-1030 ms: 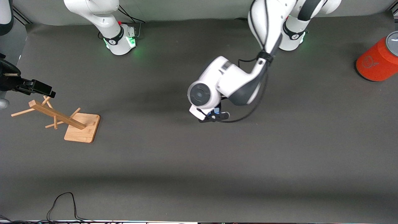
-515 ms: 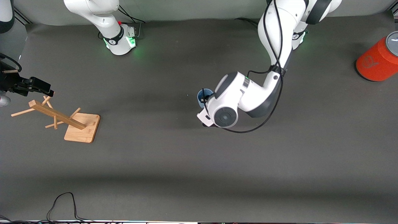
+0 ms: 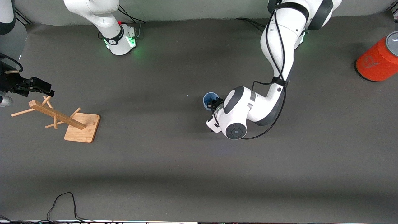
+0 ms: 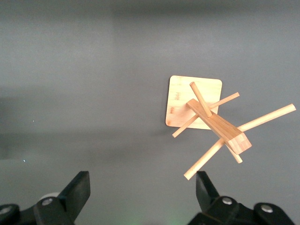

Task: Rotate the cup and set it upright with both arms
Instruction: 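Rotate the cup upright with the left gripper and set it down, then open the left gripper and draw it back from the upright cup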

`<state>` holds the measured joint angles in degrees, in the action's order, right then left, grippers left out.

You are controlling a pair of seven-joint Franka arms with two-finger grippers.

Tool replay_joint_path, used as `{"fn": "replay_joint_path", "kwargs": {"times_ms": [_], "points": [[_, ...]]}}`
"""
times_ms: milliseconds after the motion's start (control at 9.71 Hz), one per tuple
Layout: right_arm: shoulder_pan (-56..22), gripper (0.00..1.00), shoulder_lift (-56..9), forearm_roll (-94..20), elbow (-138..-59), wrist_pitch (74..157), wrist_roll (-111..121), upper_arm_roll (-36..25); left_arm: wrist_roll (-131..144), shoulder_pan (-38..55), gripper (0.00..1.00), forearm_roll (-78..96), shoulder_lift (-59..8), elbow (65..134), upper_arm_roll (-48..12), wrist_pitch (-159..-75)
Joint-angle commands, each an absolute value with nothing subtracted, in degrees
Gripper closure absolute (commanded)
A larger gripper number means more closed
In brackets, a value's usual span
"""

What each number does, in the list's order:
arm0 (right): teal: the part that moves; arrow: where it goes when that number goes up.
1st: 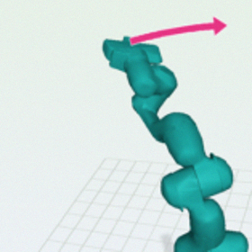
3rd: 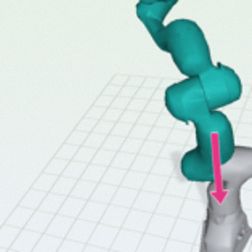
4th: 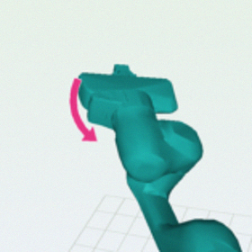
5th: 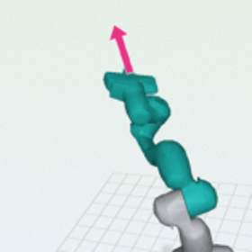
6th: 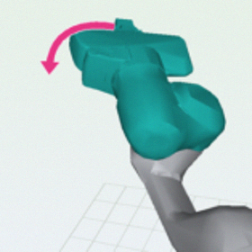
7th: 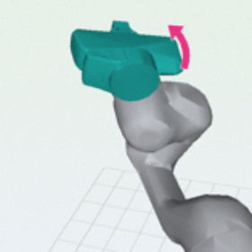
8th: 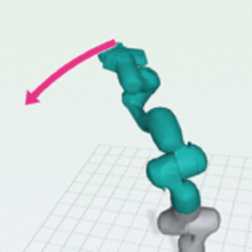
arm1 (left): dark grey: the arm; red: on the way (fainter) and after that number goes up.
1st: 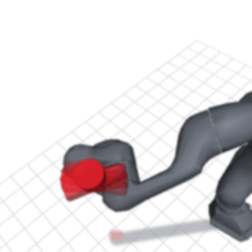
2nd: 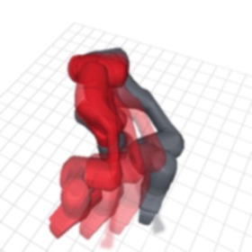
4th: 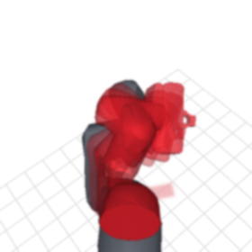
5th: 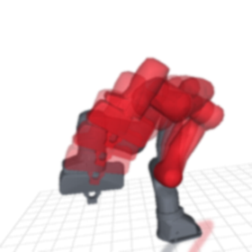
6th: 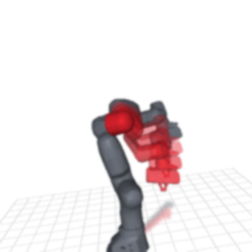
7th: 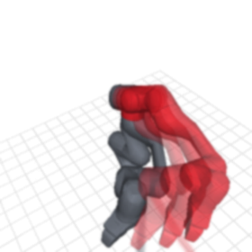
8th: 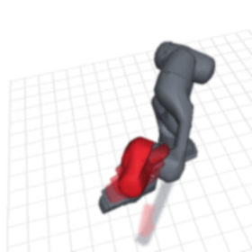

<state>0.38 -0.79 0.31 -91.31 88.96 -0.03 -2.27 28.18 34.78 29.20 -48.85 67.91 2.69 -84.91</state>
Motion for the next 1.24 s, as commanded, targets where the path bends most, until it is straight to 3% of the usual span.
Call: {"fn": "replay_joint_path", "kwargs": {"times_ms": [0,103,206,618,721,1133], "points": [[-0.18,0.0,-0.18,0.79,-91.76,89.73,2.89,-2.9,27.25,34.98,1.0,29.27,-49.65,68.64,2.81,-86.04],[-0.18,0.0,-0.18,0.7,-91.67,89.91,3.77,-2.99,26.81,35.15,0.88,29.27,-49.75,68.64,2.81,-85.78],[-0.18,0.0,-0.26,0.7,-91.67,89.91,3.61,-2.99,27.07,35.42,0.68,28.48,-49.75,68.64,2.81,-85.78],[-0.18,0.0,-0.35,0.62,-91.85,90.35,2.99,-2.99,27.95,35.42,0.27,26.72,-47.82,68.03,3.25,-83.77],[-0.18,0.0,-0.35,0.62,-91.85,90.35,2.9,-2.99,28.04,35.68,0.0,23.59,-45.55,67.24,3.25,-81.93],[-0.35,0.0,-0.44,0.96,-91.84,90.26,2.99,-2.64,24.55,27.45,0.0,9.43,-30.53,67.85,4.13,-78.23]]}}
